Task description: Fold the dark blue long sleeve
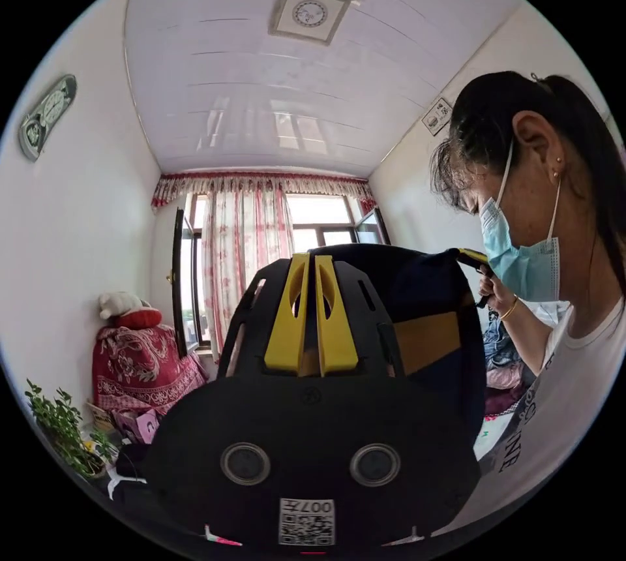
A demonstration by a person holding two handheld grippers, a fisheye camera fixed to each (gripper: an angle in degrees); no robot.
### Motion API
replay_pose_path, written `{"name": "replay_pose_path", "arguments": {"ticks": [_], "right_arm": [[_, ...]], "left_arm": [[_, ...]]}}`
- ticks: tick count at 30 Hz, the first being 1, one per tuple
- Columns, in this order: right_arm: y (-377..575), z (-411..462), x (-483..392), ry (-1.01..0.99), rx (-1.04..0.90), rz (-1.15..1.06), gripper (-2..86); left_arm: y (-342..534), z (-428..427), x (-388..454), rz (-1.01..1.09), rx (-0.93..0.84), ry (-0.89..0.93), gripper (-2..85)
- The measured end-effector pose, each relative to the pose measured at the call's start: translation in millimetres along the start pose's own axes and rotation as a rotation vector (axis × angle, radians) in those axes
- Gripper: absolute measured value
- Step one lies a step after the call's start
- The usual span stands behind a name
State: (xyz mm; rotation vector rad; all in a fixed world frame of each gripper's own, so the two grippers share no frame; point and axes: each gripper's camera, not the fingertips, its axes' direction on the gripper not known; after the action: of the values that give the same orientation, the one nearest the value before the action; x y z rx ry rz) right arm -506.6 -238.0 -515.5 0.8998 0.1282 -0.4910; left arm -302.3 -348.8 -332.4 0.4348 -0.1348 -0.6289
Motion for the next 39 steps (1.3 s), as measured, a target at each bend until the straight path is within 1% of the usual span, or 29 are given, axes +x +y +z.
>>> {"name": "replay_pose_path", "arguments": {"ticks": [2,3,4,6,8,9,10,11,12,13,14,15,16,18,19,20,23,25,27,28,30,31,32,34,35,36,37,38,39], "right_arm": [[4.4,28.2,7.9,-0.018,-0.049,0.016,-0.3],[12.0,53.6,14.5,-0.034,-0.095,0.034,-0.3],[17.1,67.6,17.8,-0.038,-0.122,0.044,-0.3],[47.8,133.9,28.9,-0.033,-0.253,0.065,-0.2],[82.4,192.6,38.9,-0.036,-0.373,0.093,-0.1],[111.3,234.7,48.5,-0.060,-0.464,0.140,0.0],[127.7,255.3,52.5,-0.064,-0.506,0.156,0.0],[165.7,295.6,58.6,-0.074,-0.591,0.189,0.2],[207.4,331.0,63.7,-0.096,-0.689,0.240,0.6],[229.5,346.6,65.2,-0.104,-0.748,0.261,0.8],[273.5,369.2,66.7,-0.086,-0.859,0.304,1.4],[315.0,378.2,66.0,-0.035,-0.944,0.324,2.0],[334.3,378.1,64.9,-0.019,-0.972,0.329,2.3],[410.5,359.5,57.1,0.000,-1.051,0.366,3.3],[430.1,353.2,54.5,0.001,-1.081,0.383,3.6],[469.4,340.9,48.4,-0.009,-1.153,0.422,4.1],[555.0,312.5,27.7,-0.065,-1.330,0.555,5.3],[592.5,302.2,9.5,-0.107,-1.421,0.585,6.0],[626.5,298.1,-13.6,-0.124,-1.527,0.557,6.5],[634.1,298.8,-19.5,-0.135,-1.551,0.544,6.6],[667.3,304.9,-44.3,-0.197,-1.701,0.447,5.5],[663.3,305.2,-44.5,-0.186,-1.628,0.436,5.0],[666.9,306.4,-45.3,-0.145,-1.617,0.392,3.7],[676.2,315.9,-45.1,-0.169,-1.672,0.303,1.7],[682.1,323.4,-39.9,-0.204,-1.708,0.264,0.9],[692.6,328.6,-27.3,-0.152,-1.776,0.249,0.5],[698.6,329.3,-18.8,-0.104,-1.809,0.234,0.4],[708.6,326.6,3.2,0.009,-1.849,0.221,0.2],[714.1,319.9,32.2,0.109,-1.854,0.272,0.0]], "left_arm": [[6.5,17.7,-5.4,0.004,-0.017,-0.024,-0.9],[14.8,37.8,-12.6,-0.006,-0.055,-0.031,-0.9],[27.4,64.2,-21.8,-0.013,-0.113,-0.048,-0.8],[57.3,116.0,-42.1,-0.051,-0.232,-0.061,-0.7],[102.0,180.8,-70.4,-0.118,-0.388,-0.059,-0.5],[140.6,228.9,-92.6,-0.182,-0.505,-0.051,-0.1],[185.4,274.6,-115.4,-0.260,-0.617,-0.054,0.4],[233.1,313.0,-133.2,-0.296,-0.707,-0.082,2.1],[257.4,329.5,-139.0,-0.286,-0.759,-0.115,2.9],[306.7,357.0,-150.3,-0.276,-0.894,-0.178,4.9],[330.9,366.5,-156.3,-0.285,-0.962,-0.202,5.9],[374.5,373.2,-167.6,-0.323,-1.056,-0.266,5.9],[412.5,368.9,-174.9,-0.342,-1.104,-0.285,5.6],[469.3,353.9,-181.5,-0.361,-1.168,-0.257,5.5],[509.7,342.7,-184.6,-0.396,-1.240,-0.235,6.1],[530.6,337.5,-185.0,-0.416,-1.283,-0.220,6.3],[642.6,309.2,-172.7,-0.473,-1.554,-0.169,7.8],[682.2,299.8,-163.4,-0.517,-1.645,-0.133,8.5],[712.7,297.8,-153.4,-0.562,-1.712,-0.082,9.5],[727.7,300.8,-146.8,-0.560,-1.740,-0.063,9.9],[746.4,311.9,-138.1,-0.512,-1.777,-0.045,10.3],[756.2,321.4,-133.2,-0.441,-1.801,-0.070,10.0],[758.1,326.2,-130.4,-0.385,-1.800,-0.083,9.8],[765.9,340.2,-120.9,-0.207,-1.786,-0.029,7.7],[769.9,344.1,-126.7,-0.198,-1.789,-0.013,6.3],[772.2,345.7,-133.0,-0.210,-1.800,-0.020,4.7],[775.8,347.3,-151.6,-0.255,-1.832,-0.070,1.6],[775.9,346.9,-163.2,-0.294,-1.836,-0.086,1.2],[771.9,343.6,-189.5,-0.397,-1.801,-0.083,0.4]]}}
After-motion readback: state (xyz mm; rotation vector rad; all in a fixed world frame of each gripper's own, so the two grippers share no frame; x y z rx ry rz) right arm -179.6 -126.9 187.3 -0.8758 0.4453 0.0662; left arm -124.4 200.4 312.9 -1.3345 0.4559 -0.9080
